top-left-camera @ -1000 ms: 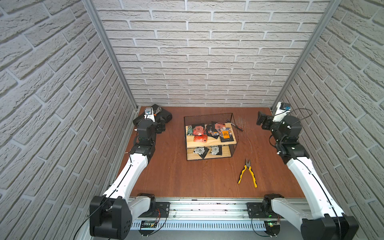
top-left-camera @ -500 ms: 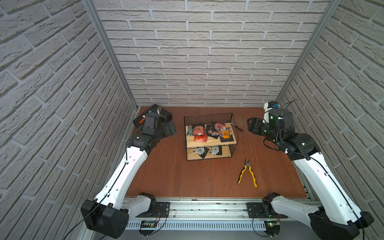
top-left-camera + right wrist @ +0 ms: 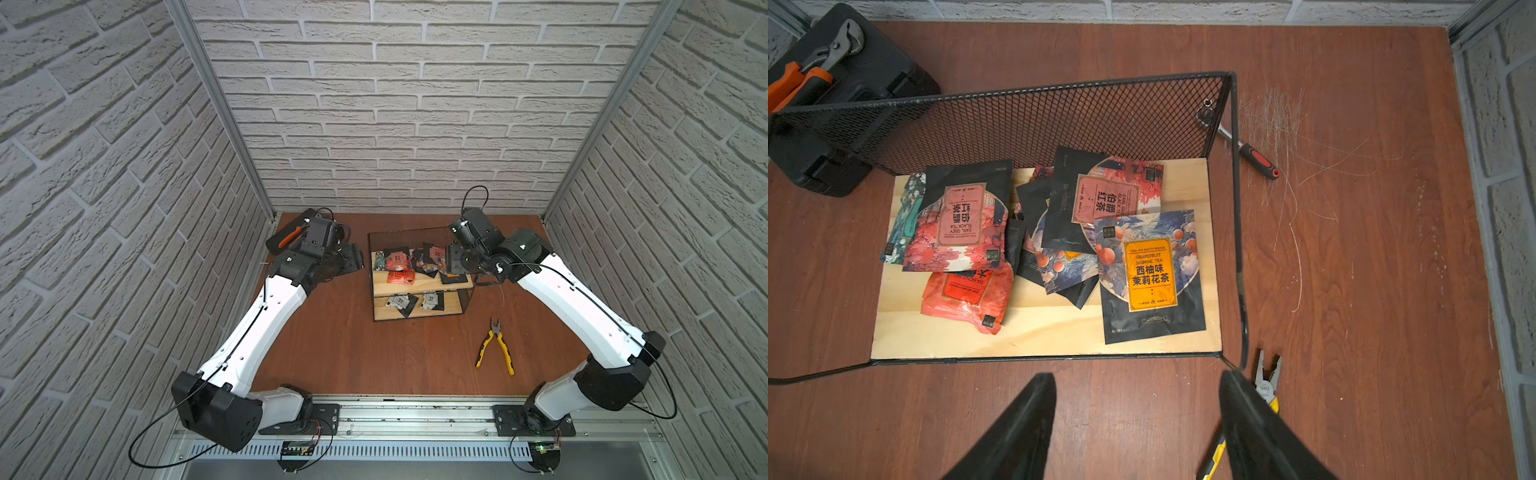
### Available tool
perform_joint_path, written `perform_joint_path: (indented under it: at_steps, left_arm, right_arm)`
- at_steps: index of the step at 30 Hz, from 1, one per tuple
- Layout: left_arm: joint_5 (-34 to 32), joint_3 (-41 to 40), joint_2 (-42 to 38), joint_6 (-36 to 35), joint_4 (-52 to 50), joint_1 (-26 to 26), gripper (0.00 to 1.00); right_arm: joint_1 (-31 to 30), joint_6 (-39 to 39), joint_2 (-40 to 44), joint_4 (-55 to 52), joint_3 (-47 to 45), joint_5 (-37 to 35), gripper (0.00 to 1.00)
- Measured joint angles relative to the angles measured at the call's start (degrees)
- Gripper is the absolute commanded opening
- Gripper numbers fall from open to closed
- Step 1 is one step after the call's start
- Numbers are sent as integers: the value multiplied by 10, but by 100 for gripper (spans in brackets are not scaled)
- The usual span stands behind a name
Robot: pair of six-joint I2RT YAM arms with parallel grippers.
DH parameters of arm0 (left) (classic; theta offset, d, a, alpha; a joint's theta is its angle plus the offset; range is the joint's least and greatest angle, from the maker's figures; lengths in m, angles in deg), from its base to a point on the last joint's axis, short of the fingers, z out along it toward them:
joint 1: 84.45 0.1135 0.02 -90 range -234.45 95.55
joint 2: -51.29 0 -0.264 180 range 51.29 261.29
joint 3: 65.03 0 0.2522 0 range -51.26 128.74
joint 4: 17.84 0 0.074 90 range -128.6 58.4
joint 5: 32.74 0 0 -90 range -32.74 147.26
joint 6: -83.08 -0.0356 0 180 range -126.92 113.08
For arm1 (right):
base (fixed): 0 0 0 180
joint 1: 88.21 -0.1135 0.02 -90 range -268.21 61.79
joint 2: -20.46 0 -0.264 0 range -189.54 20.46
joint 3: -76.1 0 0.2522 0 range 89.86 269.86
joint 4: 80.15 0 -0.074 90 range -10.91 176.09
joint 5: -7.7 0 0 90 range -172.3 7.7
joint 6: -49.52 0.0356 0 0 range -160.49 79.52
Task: Remove the tea bags from the shelf
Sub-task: Pick up the tea bag from the shelf.
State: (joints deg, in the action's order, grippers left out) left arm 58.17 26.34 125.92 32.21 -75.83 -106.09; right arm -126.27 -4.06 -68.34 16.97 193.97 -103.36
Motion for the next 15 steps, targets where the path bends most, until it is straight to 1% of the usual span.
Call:
perform_joint_path:
  at_steps: [3,6,10,15]
  left_arm:
    - [27,31,25,7,-3,1,69]
    - [50,53,40,17,-3,1,63]
    - [74,58,45,23,-3,1,55]
    - [91,58,64,30,-3,1,50]
  right_arm:
    - [0,7,-9,-10,17,8,68]
    - [0,11,-17,-12,33,15,68]
    - [0,19,-31,-15,35,25,67]
    - [0,25,-51,-19,36,35,65]
